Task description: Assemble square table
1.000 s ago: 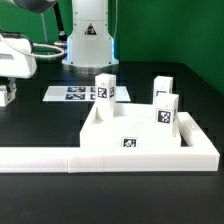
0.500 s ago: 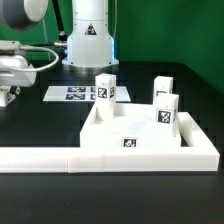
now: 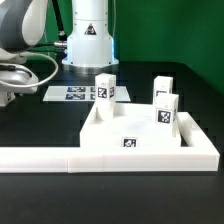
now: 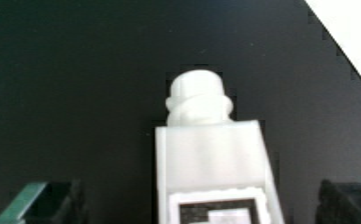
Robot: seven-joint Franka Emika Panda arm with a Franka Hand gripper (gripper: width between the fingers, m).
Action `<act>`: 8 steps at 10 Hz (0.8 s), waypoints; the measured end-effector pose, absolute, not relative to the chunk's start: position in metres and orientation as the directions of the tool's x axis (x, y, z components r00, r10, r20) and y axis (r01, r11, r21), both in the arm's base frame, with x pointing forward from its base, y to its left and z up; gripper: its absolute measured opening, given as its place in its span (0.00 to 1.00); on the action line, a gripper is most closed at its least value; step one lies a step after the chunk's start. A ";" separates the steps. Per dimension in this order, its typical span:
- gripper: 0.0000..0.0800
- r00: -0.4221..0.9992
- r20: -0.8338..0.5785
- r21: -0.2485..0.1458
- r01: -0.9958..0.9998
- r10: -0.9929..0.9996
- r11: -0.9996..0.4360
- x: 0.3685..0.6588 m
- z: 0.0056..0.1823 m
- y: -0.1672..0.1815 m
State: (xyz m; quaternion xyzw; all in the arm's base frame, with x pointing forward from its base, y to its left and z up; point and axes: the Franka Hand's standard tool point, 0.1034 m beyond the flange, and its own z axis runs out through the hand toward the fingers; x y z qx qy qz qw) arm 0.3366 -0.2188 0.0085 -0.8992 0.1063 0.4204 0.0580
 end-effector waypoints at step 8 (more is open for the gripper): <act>0.36 0.630 -0.764 -0.021 -0.238 -0.138 -0.971 0.343 0.012 -0.213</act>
Offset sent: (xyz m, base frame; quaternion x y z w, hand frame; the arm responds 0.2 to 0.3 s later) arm 0.0000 0.0000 0.0000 0.0000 0.0000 0.0000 1.0000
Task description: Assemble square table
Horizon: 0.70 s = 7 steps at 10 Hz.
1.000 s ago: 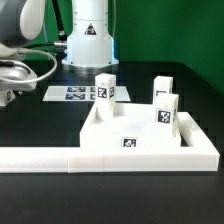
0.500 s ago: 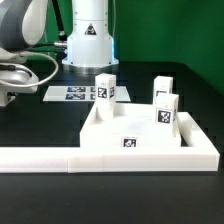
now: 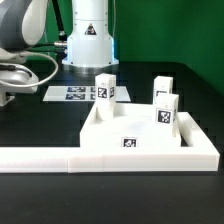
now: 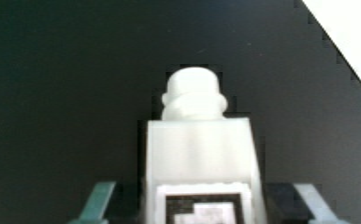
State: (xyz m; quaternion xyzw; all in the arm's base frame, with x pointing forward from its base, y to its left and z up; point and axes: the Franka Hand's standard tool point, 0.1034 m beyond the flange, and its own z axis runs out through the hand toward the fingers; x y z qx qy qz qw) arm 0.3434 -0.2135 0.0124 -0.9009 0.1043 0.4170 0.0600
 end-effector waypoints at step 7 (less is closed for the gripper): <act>0.36 0.660 -0.737 -0.004 -0.224 -0.148 -0.975 0.393 0.073 -0.165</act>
Offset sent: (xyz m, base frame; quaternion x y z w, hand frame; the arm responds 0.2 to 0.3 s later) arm 0.0350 0.0334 0.0475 0.0105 -0.0121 0.0325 0.9993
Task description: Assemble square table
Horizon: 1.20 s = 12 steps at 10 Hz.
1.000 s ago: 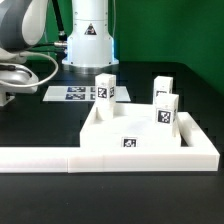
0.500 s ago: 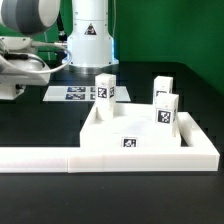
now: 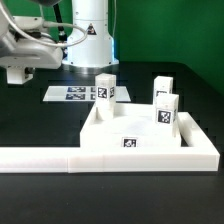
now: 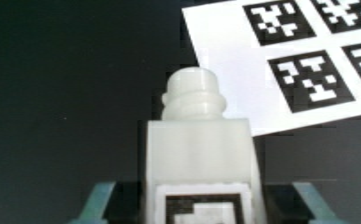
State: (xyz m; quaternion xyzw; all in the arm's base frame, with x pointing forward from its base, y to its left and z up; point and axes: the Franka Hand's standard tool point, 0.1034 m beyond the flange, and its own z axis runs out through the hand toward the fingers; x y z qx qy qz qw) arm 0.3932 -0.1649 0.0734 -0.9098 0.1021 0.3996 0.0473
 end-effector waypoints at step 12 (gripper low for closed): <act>0.36 0.987 -0.021 0.036 -0.157 -0.157 -0.987 0.480 0.097 -0.131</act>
Offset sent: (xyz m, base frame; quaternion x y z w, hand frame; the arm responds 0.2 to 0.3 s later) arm 0.0109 0.0195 -0.0060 0.0296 0.1229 0.0337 0.9914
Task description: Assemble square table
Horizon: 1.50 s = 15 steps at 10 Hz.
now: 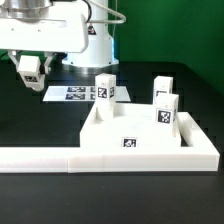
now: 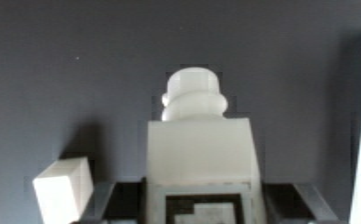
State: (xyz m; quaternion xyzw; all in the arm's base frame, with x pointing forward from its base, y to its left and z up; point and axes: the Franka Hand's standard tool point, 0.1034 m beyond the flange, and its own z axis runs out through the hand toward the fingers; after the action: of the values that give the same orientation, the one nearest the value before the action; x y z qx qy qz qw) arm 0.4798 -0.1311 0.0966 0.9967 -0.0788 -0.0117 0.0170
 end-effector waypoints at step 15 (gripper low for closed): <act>0.36 0.981 0.169 0.020 -0.101 -0.096 -0.995 0.542 0.110 -0.066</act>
Offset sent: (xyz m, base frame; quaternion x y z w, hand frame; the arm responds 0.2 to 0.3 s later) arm 0.0369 0.0435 0.0050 0.0549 0.0253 0.0201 0.9980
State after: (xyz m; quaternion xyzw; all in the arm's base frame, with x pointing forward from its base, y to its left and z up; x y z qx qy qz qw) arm 0.5423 -0.0661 0.1095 0.9951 -0.0497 0.0840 0.0141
